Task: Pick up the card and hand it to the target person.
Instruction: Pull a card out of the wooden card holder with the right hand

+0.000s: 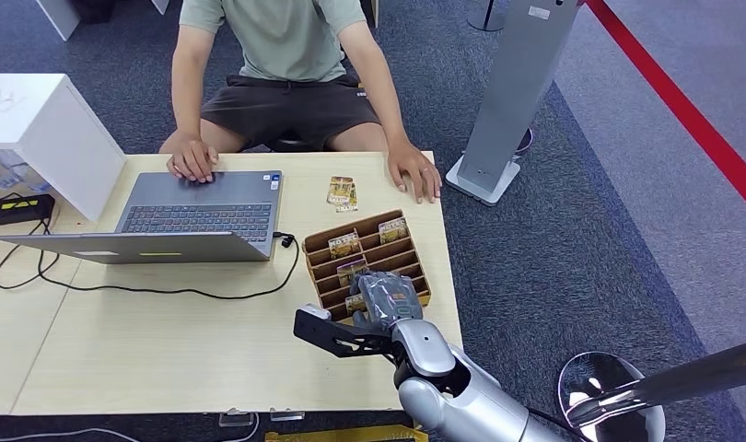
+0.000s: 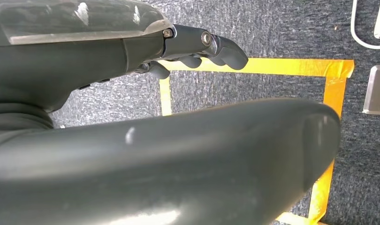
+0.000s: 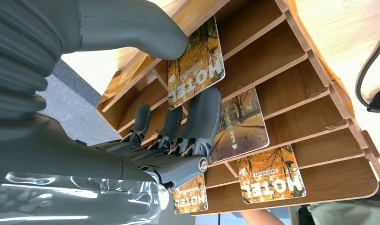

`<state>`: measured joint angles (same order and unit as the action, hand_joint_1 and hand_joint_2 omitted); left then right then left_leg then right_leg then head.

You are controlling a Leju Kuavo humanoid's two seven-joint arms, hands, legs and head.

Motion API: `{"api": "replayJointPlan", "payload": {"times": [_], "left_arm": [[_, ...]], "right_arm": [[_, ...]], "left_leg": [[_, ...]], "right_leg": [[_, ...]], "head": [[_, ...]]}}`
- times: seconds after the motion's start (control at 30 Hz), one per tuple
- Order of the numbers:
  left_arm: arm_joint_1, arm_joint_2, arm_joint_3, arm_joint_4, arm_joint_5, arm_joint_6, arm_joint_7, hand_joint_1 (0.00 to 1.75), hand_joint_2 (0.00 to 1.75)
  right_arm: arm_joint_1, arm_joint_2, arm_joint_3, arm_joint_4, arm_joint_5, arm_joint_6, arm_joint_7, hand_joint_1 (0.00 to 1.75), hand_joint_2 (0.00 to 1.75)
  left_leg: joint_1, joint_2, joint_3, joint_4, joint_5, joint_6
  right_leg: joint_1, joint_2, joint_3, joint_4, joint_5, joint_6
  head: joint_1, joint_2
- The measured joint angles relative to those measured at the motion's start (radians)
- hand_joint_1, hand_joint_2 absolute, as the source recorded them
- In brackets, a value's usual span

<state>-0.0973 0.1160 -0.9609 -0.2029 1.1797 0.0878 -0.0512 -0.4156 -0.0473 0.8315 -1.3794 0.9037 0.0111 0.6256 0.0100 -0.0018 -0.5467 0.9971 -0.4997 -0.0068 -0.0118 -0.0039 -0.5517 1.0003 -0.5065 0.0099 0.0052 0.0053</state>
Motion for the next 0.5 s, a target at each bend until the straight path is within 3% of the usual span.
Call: {"api": "replayJointPlan", "payload": {"times": [0.5], "left_arm": [[0.000,0.000,0.000,0.000,0.000,0.000,0.002,0.00,0.00]], "right_arm": [[0.001,0.000,0.000,0.002,-0.006,-0.001,-0.004,0.92,1.75]], "left_leg": [[0.000,0.000,0.000,0.000,0.000,0.000]], "right_leg": [[0.000,0.000,0.000,0.000,0.000,0.000]], "head": [[0.000,0.000]]}}
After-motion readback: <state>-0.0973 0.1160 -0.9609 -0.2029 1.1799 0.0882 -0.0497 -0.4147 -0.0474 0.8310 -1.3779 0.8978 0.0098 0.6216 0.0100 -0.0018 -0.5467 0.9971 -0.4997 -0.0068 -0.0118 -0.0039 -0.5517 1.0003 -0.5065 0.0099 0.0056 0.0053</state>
